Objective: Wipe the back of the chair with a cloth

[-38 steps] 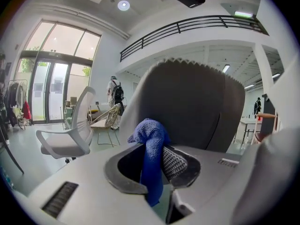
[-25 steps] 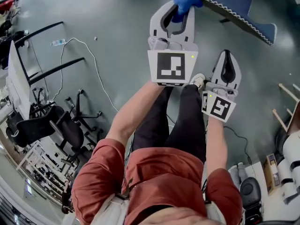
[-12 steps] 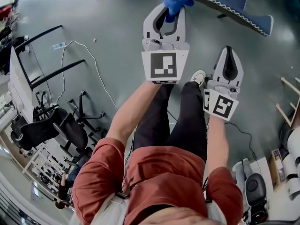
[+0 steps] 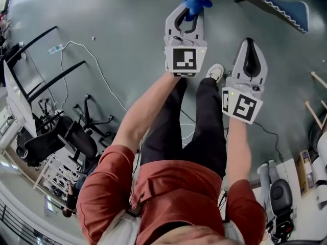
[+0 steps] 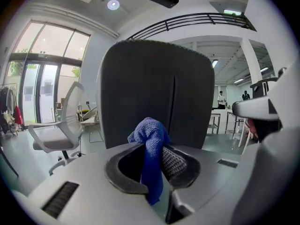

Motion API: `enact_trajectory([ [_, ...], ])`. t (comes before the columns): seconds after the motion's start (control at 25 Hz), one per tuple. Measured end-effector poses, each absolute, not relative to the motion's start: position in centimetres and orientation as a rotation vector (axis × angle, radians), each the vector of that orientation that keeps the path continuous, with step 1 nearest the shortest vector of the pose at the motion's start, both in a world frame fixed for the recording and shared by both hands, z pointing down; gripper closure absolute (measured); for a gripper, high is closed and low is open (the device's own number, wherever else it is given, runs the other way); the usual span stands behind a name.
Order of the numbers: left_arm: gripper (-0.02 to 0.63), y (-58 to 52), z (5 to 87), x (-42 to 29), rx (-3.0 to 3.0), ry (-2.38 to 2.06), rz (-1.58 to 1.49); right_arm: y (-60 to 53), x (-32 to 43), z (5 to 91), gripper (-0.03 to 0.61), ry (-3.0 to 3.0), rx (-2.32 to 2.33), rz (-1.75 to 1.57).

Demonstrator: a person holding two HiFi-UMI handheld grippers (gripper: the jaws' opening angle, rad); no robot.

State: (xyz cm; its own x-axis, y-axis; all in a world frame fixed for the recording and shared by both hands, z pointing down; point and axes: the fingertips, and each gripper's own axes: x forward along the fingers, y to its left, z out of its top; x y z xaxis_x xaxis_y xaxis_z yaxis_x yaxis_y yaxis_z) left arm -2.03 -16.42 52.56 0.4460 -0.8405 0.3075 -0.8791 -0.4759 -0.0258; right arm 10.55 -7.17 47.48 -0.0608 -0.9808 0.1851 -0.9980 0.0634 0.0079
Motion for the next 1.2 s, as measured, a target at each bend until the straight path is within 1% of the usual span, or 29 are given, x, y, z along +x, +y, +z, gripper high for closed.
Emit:
enact_trajectory([
  [0.2,0.538,-17.4,58.8,-0.5,2.522,-1.527,0.46,-8.1,11.6,50.0,0.555,-2.223,2.061,0.195],
  [0.44,0.538,-20.1,63.0,0.8,2.503,-1.516,0.405,-9.0,12.6,52.5,0.555,-2.228,2.033,0.179],
  [0.68,0.538,-22.8,66.7,2.3,2.511,-1.504,0.515,-9.2,12.4,53.7,0.555,-2.264,1.991,0.23],
  [0.84,0.538,-24.0,67.7,3.4,2.468,-1.511,0.507,-8.5,13.6,54.0,0.555,-2.254,1.987,0.231],
  [1.2,0.534,-24.7,65.9,3.3,2.389,-1.478,0.511,-8.5,13.9,53.8,0.555,-2.209,2.012,0.252],
])
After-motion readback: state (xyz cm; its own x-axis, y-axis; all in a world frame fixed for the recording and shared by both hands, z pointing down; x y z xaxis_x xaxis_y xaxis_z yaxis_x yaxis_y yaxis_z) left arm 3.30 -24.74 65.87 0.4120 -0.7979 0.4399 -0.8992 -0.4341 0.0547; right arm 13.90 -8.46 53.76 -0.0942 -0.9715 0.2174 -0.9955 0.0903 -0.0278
